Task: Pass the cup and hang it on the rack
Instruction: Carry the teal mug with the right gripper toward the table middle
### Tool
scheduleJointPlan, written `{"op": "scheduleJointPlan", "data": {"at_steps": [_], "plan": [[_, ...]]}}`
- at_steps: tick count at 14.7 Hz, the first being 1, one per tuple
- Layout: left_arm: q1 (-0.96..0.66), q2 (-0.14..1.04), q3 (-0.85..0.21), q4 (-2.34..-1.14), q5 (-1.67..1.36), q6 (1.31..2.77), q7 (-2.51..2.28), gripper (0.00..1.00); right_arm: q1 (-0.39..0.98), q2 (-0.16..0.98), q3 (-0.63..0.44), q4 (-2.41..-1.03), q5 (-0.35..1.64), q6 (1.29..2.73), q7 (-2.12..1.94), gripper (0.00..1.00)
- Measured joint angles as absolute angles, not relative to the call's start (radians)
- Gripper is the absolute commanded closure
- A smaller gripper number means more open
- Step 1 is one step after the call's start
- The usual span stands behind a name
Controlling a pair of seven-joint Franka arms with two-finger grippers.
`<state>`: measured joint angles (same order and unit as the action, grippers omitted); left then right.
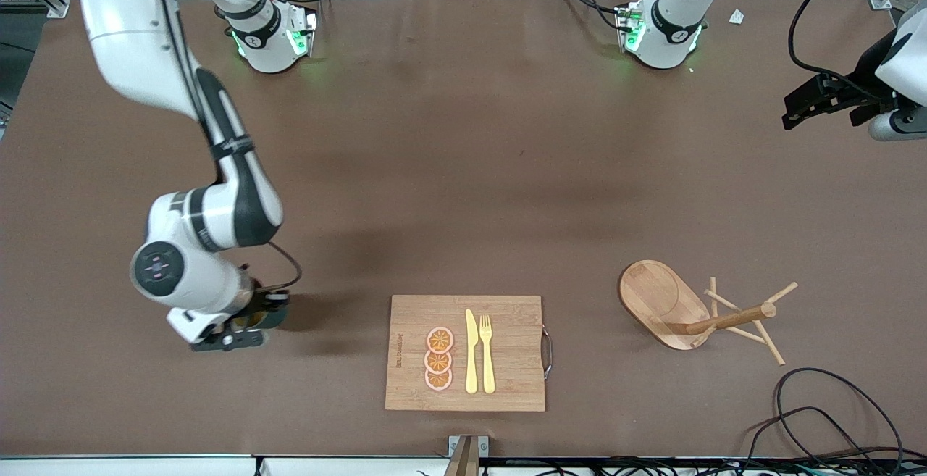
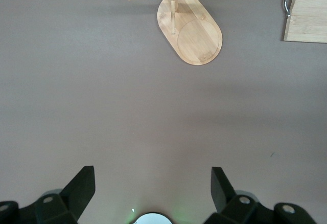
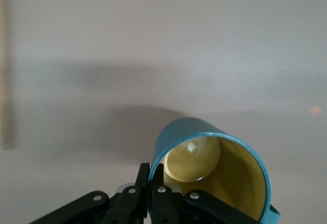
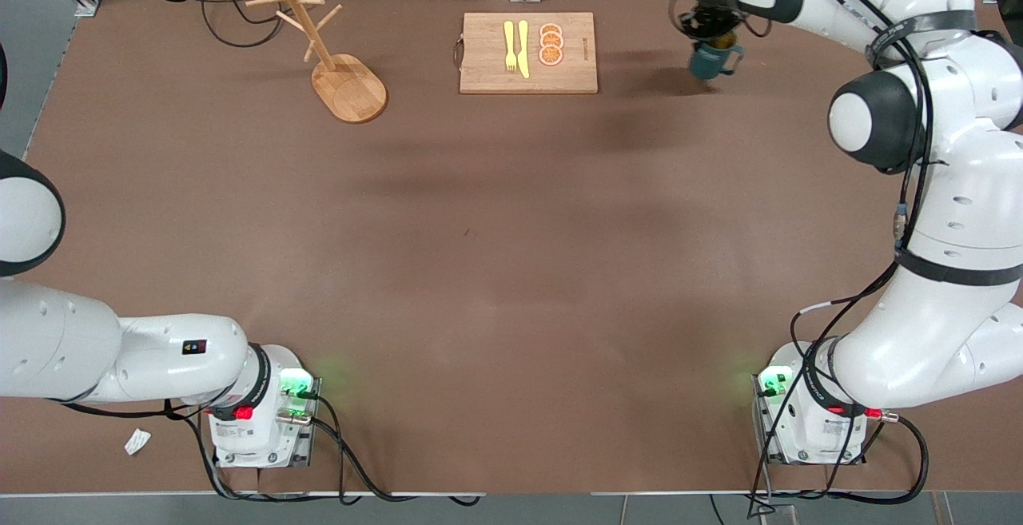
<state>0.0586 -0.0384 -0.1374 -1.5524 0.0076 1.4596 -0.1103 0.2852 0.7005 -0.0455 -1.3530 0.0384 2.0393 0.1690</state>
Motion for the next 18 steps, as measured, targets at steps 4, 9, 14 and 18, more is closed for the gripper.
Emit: {"op": "scheduleJointPlan", "data": {"at_steps": [4, 9, 14, 18], "plan": [[0.059, -0.038, -0.137, -1.552, 0.008, 1.459, -0.110, 0.00, 0.491, 0.667, -0.044, -1.303, 0.039, 1.978, 0.438, 0.99], [0.059, -0.038, -0.137, -1.552, 0.034, 1.459, -0.101, 0.00, 0.703, 0.712, -0.044, -1.219, 0.055, 2.026, 0.764, 0.99], [0.059, -0.038, -0.138, -1.552, 0.035, 1.459, -0.083, 0.00, 0.878, 0.878, -0.045, -1.142, 0.075, 2.267, 1.083, 0.99], [0.058, -0.027, -0.139, -1.553, 0.035, 1.457, -0.080, 0.00, 0.939, 0.957, -0.048, -1.070, 0.075, 2.296, 1.200, 0.91]]}}
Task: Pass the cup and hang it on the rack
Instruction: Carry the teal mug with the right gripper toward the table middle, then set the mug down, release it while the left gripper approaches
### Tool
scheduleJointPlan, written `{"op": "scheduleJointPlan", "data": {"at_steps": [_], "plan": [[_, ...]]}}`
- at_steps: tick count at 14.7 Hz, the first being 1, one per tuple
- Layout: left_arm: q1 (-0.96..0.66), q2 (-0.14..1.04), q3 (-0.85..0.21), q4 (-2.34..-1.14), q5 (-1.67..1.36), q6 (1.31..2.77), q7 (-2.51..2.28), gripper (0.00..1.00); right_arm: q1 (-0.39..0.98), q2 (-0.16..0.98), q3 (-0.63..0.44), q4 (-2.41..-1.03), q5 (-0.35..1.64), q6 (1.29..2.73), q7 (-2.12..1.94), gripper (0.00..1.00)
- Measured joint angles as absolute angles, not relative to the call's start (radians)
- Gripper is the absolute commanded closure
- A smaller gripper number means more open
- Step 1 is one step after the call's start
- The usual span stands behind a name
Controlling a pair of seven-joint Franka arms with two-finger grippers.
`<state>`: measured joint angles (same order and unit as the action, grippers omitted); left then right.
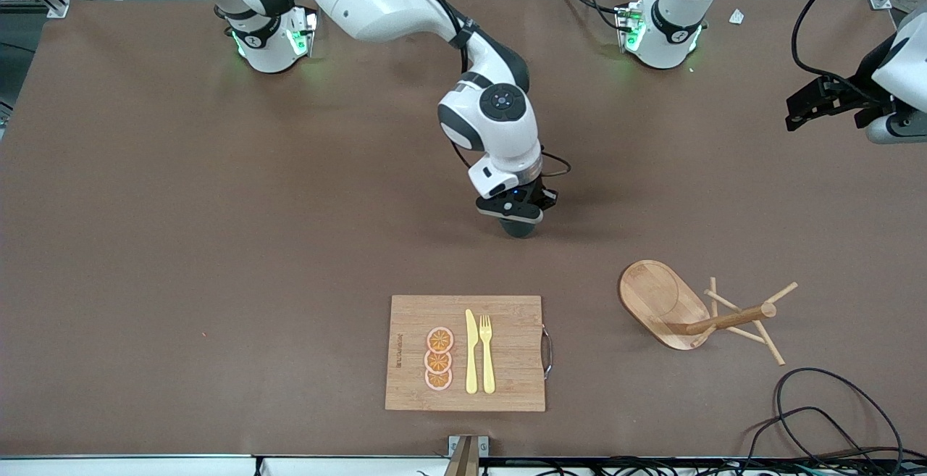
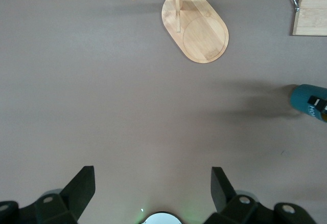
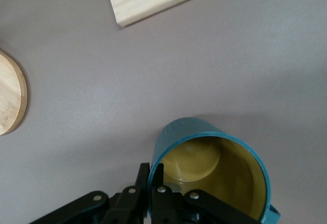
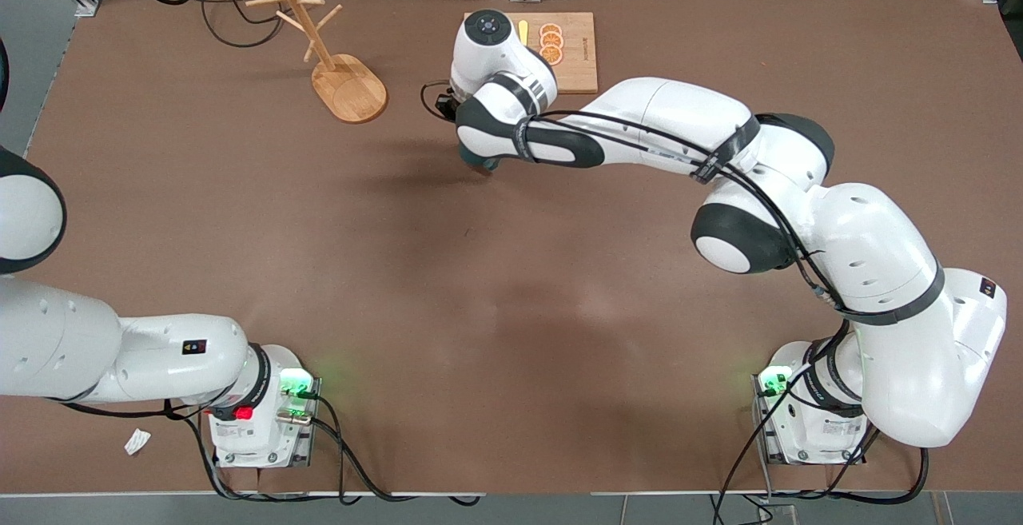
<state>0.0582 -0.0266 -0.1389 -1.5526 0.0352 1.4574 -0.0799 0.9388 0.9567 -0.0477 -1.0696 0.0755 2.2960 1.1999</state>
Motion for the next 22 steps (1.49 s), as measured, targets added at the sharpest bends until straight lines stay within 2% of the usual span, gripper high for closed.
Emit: {"op": "scheduleJointPlan", "data": {"at_steps": [2, 3, 4, 5, 8, 14, 17, 22], "plan": [[0.058, -0.019, -0.139, -1.553, 0.035, 1.457, -0.079, 0.00, 0.944, 0.964, -0.048, -1.065, 0.076, 2.301, 1.210, 0.73], [0.058, -0.016, -0.139, -1.553, 0.035, 1.457, -0.079, 0.00, 0.944, 0.967, -0.048, -1.064, 0.076, 2.303, 1.210, 0.51], [0.058, -0.015, -0.139, -1.553, 0.035, 1.457, -0.079, 0.00, 0.944, 0.969, -0.050, -1.063, 0.076, 2.303, 1.211, 0.17], [0.058, -0.015, -0.139, -1.553, 0.035, 1.457, -0.079, 0.00, 0.943, 0.969, -0.054, -1.060, 0.076, 2.300, 1.212, 0.00], [0.056, -0.015, -0.141, -1.553, 0.035, 1.457, -0.079, 0.00, 0.929, 0.959, -0.067, -1.026, 0.077, 2.204, 1.214, 0.00], [0.046, 0.002, -0.169, -1.553, 0.035, 1.457, -0.079, 0.00, 0.803, 0.844, -0.084, -1.005, 0.076, 2.057, 1.061, 0.00], [0.034, 0.028, -0.179, -1.553, 0.035, 1.457, -0.080, 0.00, 0.674, 0.766, -0.092, -1.010, 0.076, 1.930, 0.800, 0.00], [-0.091, 0.111, -0.181, -1.554, 0.035, 1.485, -0.156, 0.00, 0.431, 0.577, -0.094, -1.161, 0.076, 1.915, 0.490, 0.00]]}}
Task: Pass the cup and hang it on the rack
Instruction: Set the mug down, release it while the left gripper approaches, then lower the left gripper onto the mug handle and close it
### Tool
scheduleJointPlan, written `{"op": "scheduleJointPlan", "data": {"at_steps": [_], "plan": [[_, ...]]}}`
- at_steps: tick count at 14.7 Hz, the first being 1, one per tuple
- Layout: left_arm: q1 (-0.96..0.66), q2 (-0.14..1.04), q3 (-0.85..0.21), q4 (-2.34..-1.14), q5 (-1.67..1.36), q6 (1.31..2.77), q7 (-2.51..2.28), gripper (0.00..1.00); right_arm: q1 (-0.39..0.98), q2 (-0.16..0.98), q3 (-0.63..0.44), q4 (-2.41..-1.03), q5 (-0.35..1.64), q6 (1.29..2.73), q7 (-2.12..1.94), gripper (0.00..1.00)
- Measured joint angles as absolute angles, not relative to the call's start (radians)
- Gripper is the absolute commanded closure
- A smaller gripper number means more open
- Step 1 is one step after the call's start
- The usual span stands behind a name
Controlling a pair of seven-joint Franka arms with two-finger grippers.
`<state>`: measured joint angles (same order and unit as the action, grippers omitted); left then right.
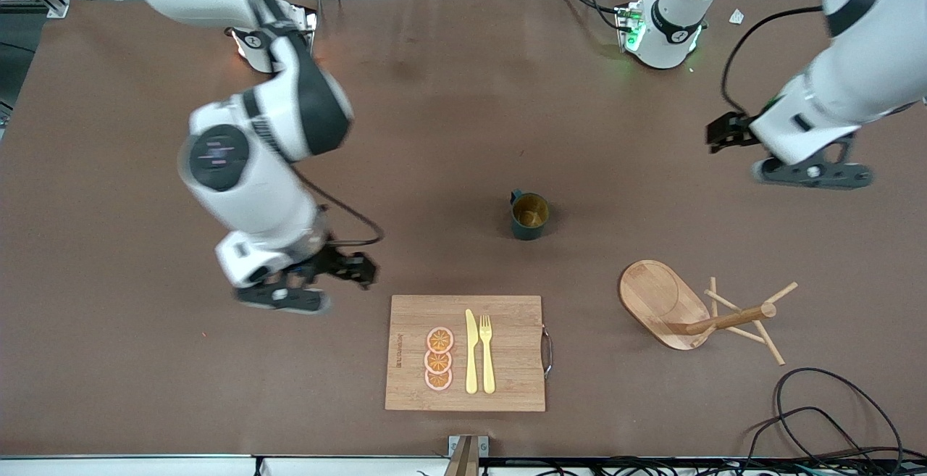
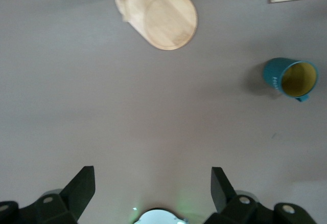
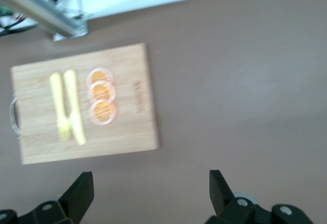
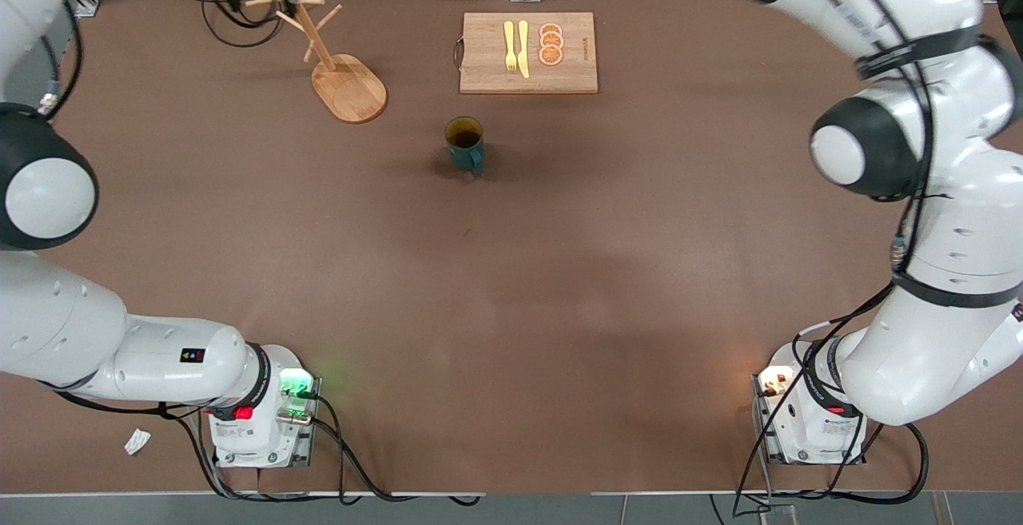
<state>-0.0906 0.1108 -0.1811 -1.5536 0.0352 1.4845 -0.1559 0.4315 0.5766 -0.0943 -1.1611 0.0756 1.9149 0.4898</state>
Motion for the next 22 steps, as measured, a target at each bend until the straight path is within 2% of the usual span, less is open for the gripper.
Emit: {"op": "scheduleJointPlan", "data": {"at_steps": [6, 9, 13, 17, 22], "plan": [[-0.274, 0.204, -0.183, -1.553, 0.035, 1.560, -0.498, 0.00, 0.250, 0.427, -0.094, -1.345, 0.012, 1.920, 0.364, 0.00], [-0.364, 0.252, -0.183, -1.556, 0.037, 1.656, -0.746, 0.00, 0.173, 0.325, -0.094, -1.443, 0.008, 1.920, 0.273, 0.00], [-0.512, 0.327, -0.185, -1.560, 0.137, 1.711, -1.062, 0.00, 0.059, 0.189, -0.093, -1.553, 0.006, 1.898, 0.088, 0.00], [-0.651, 0.414, -0.186, -1.564, 0.259, 1.774, -1.449, 0.00, 0.018, 0.086, -0.092, -1.570, 0.007, 1.771, 0.029, 0.00], [-0.797, 0.514, -0.188, -1.570, 0.479, 1.782, -1.818, 0.00, 0.009, -0.004, -0.090, -1.569, 0.007, 1.710, 0.029, 0.00]]}}
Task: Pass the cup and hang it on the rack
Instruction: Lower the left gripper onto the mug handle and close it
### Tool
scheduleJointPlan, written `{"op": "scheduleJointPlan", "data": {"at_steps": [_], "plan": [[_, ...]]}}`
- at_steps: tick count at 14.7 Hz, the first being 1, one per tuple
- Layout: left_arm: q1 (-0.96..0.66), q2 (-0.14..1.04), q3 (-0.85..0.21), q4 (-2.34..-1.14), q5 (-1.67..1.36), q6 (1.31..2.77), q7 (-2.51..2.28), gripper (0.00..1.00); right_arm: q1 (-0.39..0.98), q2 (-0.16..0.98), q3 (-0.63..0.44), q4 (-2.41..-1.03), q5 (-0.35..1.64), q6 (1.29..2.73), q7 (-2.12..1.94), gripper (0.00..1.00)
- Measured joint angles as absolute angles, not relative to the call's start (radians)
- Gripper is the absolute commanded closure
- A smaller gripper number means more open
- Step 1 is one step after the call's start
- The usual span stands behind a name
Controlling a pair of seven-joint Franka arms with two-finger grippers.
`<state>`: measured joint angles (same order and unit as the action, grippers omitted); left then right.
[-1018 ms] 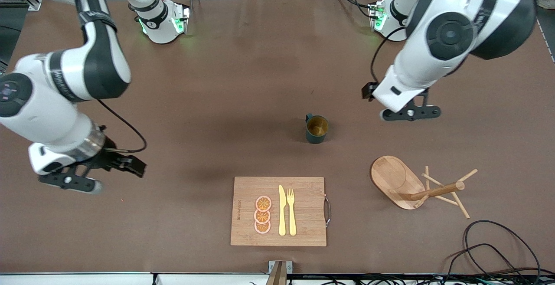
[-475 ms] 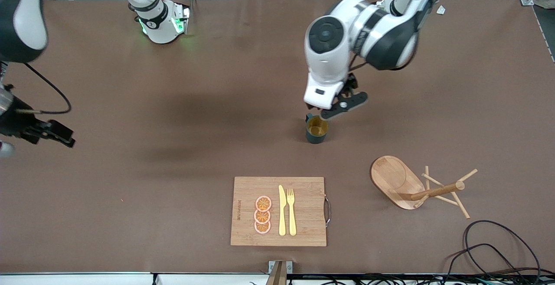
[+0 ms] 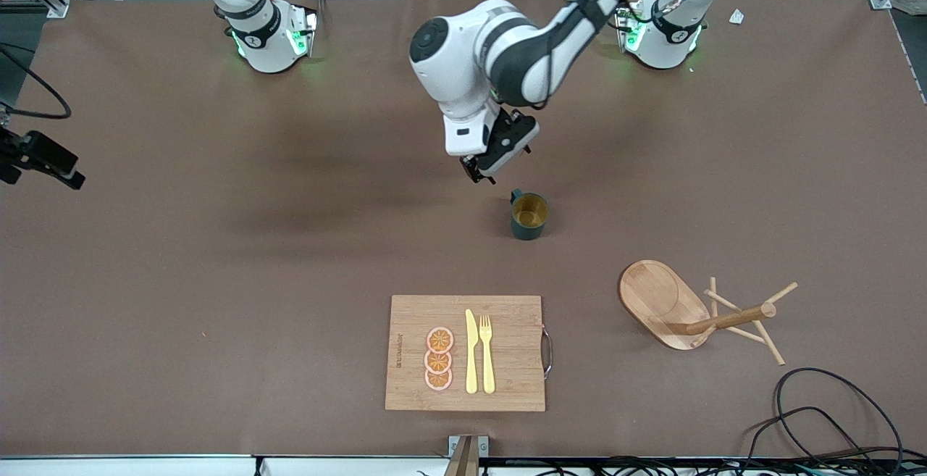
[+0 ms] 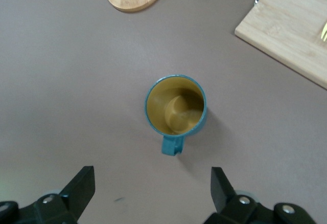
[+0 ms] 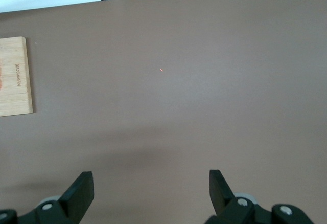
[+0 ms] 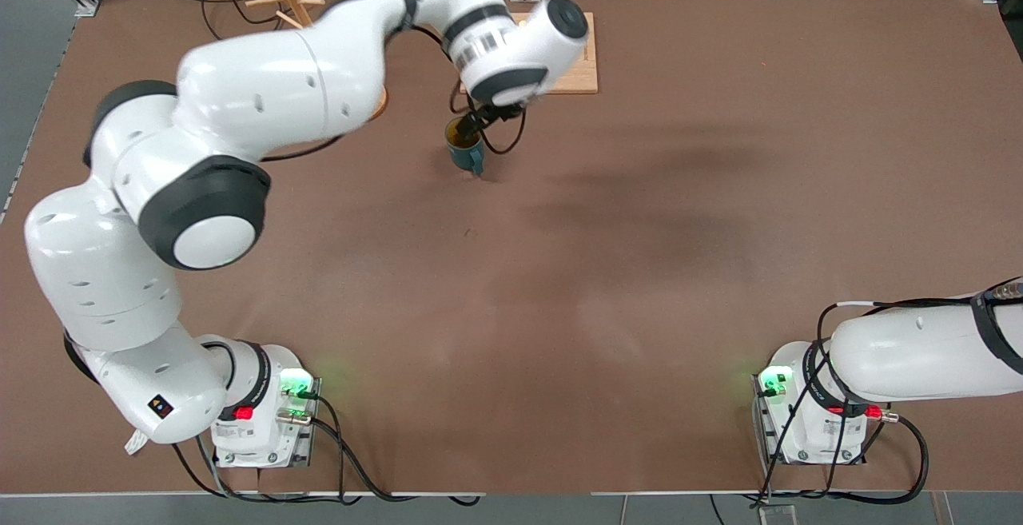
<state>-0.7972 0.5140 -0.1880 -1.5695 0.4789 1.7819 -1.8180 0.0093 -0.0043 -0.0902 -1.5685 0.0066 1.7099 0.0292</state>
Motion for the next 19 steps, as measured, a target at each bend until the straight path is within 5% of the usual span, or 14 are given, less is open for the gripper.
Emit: {"op": "scheduleJointPlan", "data": {"at_steps": [11, 19], "plan": [[-0.888, 0.632, -0.213, -1.747, 0.821, 1.810, -2.200, 0.01, 0.007, -0.024, -0.080, -1.572, 0.005, 1.703, 0.029, 0.00], [-0.890, 0.632, -0.225, -1.822, 0.999, 1.902, -2.301, 0.14, 0.007, -0.024, -0.081, -1.572, 0.005, 1.696, 0.029, 0.00]]}}
